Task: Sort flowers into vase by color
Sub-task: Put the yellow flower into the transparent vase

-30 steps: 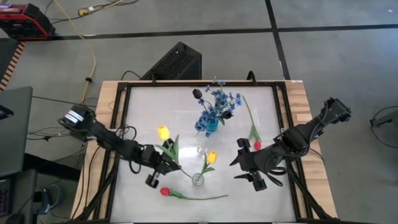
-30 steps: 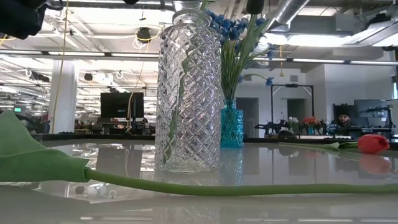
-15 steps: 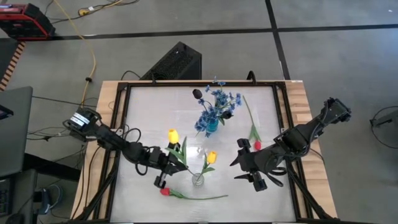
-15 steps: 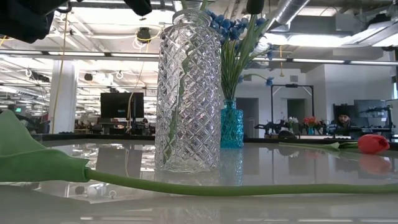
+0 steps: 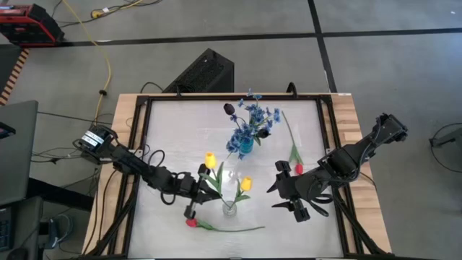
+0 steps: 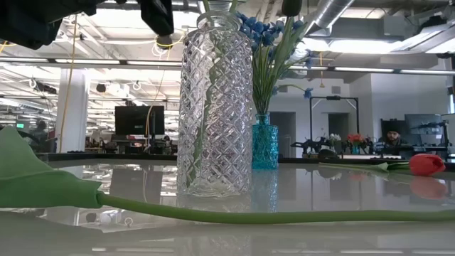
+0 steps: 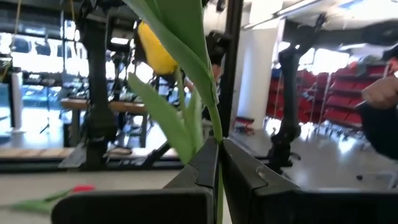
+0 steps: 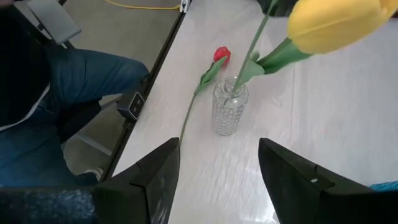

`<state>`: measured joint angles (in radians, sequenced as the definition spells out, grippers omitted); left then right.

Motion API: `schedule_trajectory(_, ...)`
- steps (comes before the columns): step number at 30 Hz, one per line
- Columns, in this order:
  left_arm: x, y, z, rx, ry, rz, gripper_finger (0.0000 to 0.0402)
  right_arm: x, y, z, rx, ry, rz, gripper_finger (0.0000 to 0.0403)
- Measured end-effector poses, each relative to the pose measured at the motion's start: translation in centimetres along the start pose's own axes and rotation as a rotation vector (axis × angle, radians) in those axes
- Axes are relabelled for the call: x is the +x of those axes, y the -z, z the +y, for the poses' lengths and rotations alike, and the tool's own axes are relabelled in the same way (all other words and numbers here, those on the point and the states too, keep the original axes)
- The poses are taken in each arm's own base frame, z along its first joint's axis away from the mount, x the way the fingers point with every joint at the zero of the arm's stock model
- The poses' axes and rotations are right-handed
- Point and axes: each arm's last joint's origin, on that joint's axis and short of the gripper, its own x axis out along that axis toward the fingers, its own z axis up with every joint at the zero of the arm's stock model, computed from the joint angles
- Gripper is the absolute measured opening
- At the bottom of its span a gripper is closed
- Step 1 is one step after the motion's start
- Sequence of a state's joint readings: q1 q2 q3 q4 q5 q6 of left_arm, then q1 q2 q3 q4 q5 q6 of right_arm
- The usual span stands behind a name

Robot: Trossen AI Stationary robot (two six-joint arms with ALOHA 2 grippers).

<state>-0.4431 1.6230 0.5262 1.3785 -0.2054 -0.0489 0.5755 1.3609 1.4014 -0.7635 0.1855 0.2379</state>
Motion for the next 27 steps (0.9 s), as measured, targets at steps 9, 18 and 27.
schedule_trajectory(9, -0.1, 1.4, 0.4, 0.032, -0.056, 0.143, 0.0017, 0.0, 0.0, 0.0, -0.001, 0.0, 0.004, 0.0244)
schedule_trajectory(18, -0.2, 2.2, 0.7, 0.051, -0.029, 0.24, 0.0074, 0.0, 0.4, -0.1, 0.0, 0.011, 0.042, 0.0244)
schedule_trajectory(27, 0.0, 0.3, 0.5, 0.162, -0.031, 0.604, 0.01, 1.4, 1.8, -0.8, 0.02, 0.045, 0.097, 0.0244)
